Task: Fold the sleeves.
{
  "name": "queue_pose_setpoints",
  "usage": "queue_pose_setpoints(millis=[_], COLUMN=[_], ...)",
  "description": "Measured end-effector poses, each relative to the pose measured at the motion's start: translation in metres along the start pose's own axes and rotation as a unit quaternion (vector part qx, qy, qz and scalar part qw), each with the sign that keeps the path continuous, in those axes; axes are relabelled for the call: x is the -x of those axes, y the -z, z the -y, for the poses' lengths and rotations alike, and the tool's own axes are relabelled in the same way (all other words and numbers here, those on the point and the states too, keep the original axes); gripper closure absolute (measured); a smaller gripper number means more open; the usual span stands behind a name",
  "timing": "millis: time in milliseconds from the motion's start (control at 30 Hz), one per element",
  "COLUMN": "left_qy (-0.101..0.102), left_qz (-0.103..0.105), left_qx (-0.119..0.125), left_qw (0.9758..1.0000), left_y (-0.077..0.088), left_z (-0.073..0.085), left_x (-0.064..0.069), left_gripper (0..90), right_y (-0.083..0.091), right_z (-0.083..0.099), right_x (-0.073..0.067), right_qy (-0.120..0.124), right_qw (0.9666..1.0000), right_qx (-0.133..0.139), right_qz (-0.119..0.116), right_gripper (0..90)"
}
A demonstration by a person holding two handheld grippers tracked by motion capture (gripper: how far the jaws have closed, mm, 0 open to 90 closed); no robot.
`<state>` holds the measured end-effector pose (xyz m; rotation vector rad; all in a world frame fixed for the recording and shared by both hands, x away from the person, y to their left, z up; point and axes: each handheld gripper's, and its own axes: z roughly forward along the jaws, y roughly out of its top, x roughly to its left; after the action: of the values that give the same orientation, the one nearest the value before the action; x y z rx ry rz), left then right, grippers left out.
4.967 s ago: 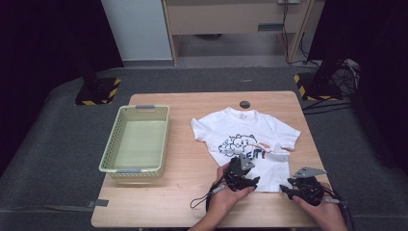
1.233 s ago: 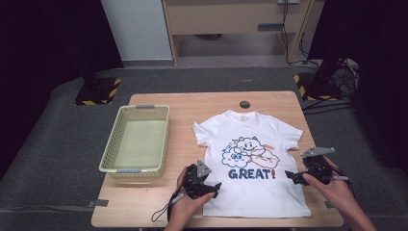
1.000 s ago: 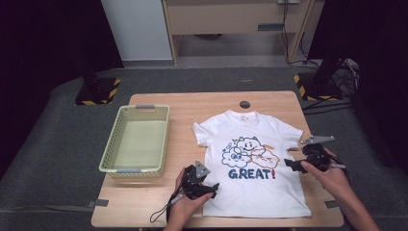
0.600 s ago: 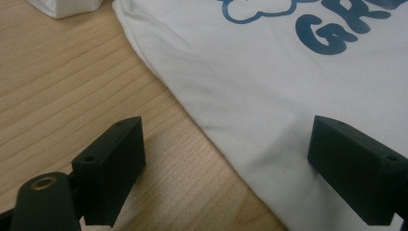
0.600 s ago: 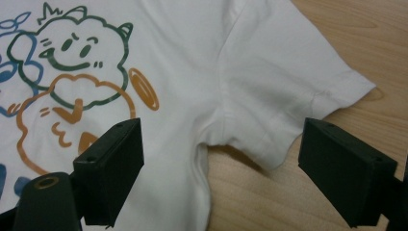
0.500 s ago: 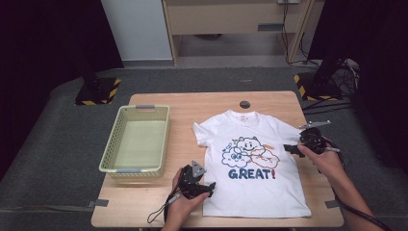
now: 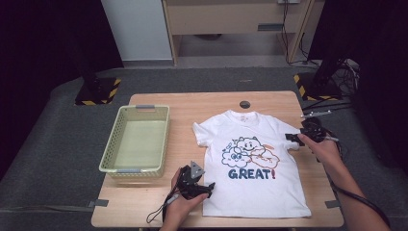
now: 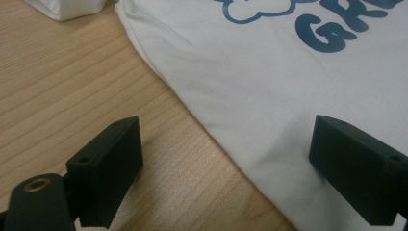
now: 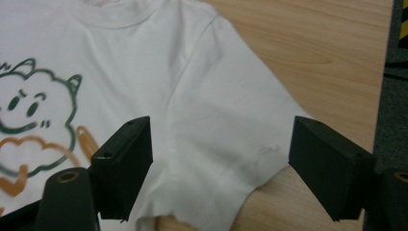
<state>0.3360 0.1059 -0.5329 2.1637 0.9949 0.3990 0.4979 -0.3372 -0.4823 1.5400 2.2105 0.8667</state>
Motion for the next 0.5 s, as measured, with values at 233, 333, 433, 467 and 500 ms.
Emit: queue_pose_setpoints(millis=[233, 333, 433, 467, 500], left_qy=[-0.001, -0.002, -0.002, -0.002, -0.002], left_qz=[0.002, 0.001, 0.001, 0.001, 0.001], left_qx=[0.002, 0.002, 0.001, 0.001, 0.001], left_qw=[1.0, 1.0, 1.0, 1.0, 1.0], left_y=[0.0, 0.0, 0.001, 0.001, 0.001], left_z=[0.0, 0.001, 0.001, 0.001, 0.001], left_x=[0.0, -0.001, -0.001, -0.001, -0.001], left_gripper=[10.6, 10.7, 10.8, 10.8, 10.8], right_y=[-0.009, -0.01, -0.012, -0.014, -0.015], right_z=[-0.006, -0.005, -0.002, -0.001, 0.0], right_x=[0.025, 0.033, 0.039, 0.04, 0.041], right_qy=[-0.021, -0.027, -0.025, -0.021, -0.023], right_qw=[0.9997, 0.9995, 0.9996, 0.9997, 0.9996], right_qx=[0.007, 0.011, 0.007, 0.003, 0.001], right_qz=[0.007, 0.011, 0.012, 0.014, 0.017], right_gripper=[43.0, 49.3, 52.9, 52.7, 51.8])
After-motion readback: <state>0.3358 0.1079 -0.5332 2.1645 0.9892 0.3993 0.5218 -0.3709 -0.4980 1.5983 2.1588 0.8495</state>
